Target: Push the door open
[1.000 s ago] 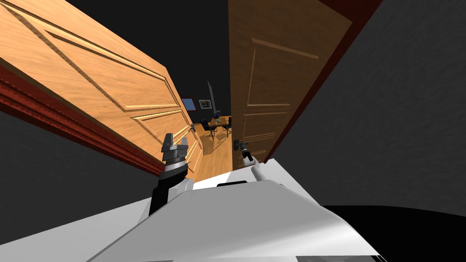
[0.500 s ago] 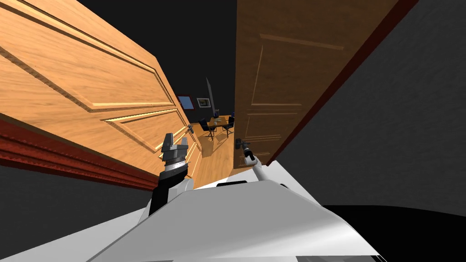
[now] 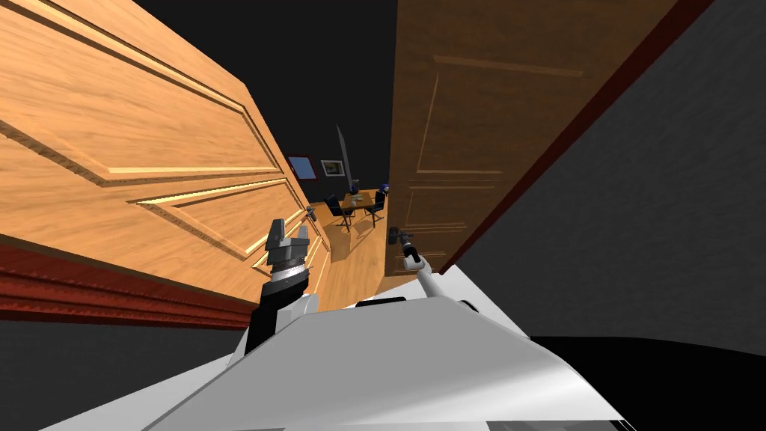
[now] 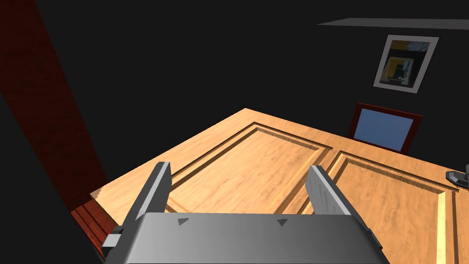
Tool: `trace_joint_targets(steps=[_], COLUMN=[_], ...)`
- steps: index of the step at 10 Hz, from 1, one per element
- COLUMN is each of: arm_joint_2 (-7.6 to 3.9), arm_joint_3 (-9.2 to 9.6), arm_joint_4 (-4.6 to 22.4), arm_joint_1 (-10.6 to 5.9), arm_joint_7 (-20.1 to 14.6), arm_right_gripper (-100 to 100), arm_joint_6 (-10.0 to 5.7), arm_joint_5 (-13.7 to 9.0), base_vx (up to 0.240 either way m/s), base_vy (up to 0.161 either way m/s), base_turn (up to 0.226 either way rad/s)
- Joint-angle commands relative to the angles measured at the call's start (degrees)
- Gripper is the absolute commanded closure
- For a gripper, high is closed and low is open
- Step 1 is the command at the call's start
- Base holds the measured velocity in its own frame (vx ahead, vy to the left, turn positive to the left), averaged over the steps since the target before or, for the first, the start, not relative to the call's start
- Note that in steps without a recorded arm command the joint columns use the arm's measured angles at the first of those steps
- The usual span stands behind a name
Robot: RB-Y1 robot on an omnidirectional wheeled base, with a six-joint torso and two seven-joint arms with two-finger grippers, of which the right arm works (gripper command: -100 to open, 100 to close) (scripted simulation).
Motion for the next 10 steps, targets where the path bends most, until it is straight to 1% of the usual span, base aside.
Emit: trace_joint_targets(steps=[1,2,3,5,7,10], arm_joint_2=[-1.02,-1.12,-1.12,-1.40,-1.47,-1.41], arm_joint_3=[-1.74,-2.16,-2.16,-3.85,-4.69,-7.13], arm_joint_4=[-0.57,-0.53,-0.53,-0.34,-0.24,0.03], arm_joint_1=[0.38,0.36,0.36,0.28,0.24,0.12], arm_joint_7=[0.29,0.37,0.37,0.73,0.90,1.41], arm_right_gripper=[100,100,100,100,100,100], arm_joint_6=[0.00,0.00,0.00,0.00,0.00,-0.01], arm_joint_5=[-0.28,-0.36,-0.36,-0.67,-0.83,-1.29], base_vx=[0.098,0.123,0.080,0.141,0.134,0.166], base_vy=[0.055,0.098,0.078,0.098,0.114,0.133], base_turn=[-0.092,-0.105,-0.016,-0.074,-0.067,-0.093])
